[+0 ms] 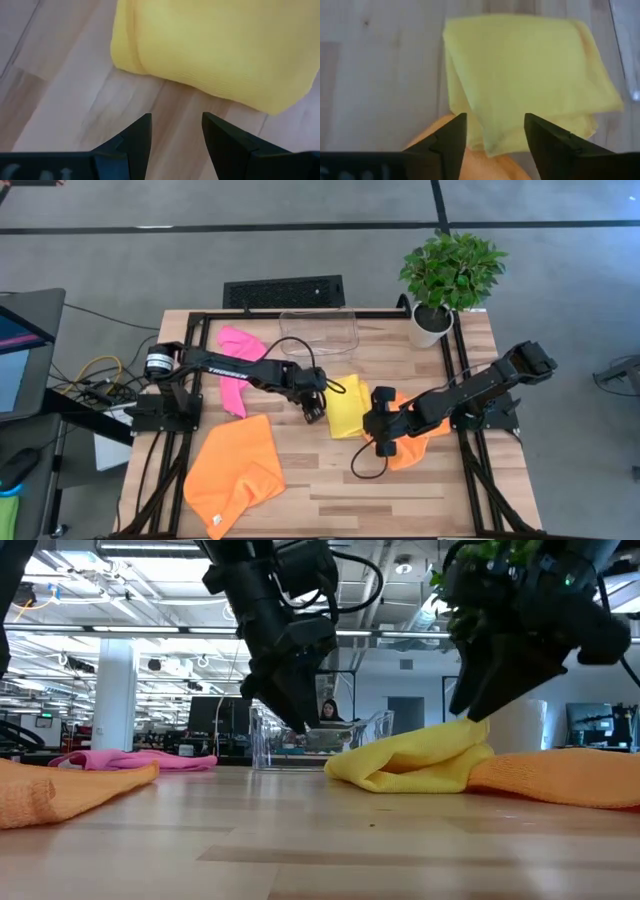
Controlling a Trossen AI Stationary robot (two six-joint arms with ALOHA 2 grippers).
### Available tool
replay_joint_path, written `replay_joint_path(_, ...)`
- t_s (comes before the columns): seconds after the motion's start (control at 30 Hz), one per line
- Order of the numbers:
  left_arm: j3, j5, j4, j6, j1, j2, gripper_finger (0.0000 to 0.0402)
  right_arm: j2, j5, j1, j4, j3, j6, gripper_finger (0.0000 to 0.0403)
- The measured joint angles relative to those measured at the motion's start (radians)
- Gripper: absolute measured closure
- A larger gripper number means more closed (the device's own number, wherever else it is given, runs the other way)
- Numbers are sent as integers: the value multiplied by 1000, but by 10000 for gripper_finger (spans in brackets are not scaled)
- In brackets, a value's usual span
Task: Fold microfiber towels
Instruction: Put the folded yellow towel into the transparent bin
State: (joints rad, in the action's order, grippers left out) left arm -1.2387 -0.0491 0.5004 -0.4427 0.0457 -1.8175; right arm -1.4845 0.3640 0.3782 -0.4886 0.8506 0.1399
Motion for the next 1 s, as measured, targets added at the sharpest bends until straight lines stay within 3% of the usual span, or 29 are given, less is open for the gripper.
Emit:
replay_joint_path(0.33,118,15,-292,-81,69,0,235,0,0,43,-5,64,-42,172)
replay_joint_path(0.6,238,6,-518,-194,28,0,235,0,0,56,-5,64,-16,173)
replay_joint_path(0.8,278,-104,-549,-281,-7,0,235,0,0,56,-6,64,-17,173)
replay_joint_path(1.0,278,-121,-581,-281,-20,-18,235,0,0,56,-5,64,-17,173)
